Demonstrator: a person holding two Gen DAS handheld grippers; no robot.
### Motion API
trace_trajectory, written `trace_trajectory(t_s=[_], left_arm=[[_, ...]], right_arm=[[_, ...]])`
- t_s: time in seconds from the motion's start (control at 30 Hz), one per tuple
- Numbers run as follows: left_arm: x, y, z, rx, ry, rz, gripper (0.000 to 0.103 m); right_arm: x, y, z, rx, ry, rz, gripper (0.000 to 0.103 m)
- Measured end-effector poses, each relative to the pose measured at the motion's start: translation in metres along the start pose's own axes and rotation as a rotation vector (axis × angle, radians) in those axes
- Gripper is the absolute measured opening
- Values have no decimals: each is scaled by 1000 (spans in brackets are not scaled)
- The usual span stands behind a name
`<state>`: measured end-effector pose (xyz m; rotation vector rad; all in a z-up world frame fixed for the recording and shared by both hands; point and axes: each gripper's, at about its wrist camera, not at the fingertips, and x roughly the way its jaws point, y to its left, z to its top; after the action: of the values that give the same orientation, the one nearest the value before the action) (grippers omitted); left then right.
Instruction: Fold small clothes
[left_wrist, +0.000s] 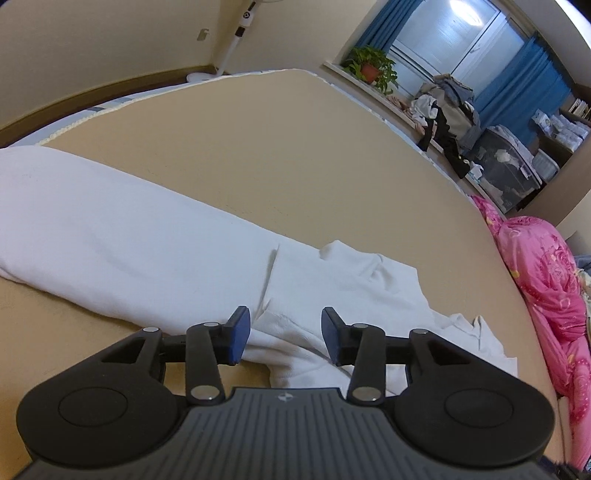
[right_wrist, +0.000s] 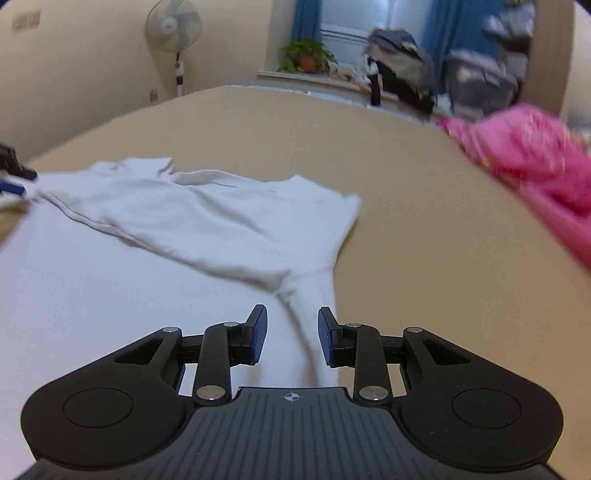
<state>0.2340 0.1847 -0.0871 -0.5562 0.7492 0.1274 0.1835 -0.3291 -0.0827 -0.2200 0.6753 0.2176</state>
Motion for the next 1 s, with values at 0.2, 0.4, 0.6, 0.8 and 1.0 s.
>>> trace_trajectory(t_s=[0.2, 0.4, 0.6, 0.8, 1.0], left_arm=[[12, -5, -8, 52, -13, 20, 46], [25, -2, -9, 80, -21, 25, 44], [21, -19, -10, 153, -55, -17, 12], [-6, -70, -30, 305, -26, -83, 13], [-9, -73, -39, 337, -22, 84, 19]], right_arm=[[46, 9, 5, -133, 20, -18, 35], [65, 17, 5, -240, 15, -23, 29], [49, -14, 23, -85, -37, -29, 9], [28, -50, 31, -1, 22, 1, 10], [19, -60, 33, 66, 103, 51, 17]])
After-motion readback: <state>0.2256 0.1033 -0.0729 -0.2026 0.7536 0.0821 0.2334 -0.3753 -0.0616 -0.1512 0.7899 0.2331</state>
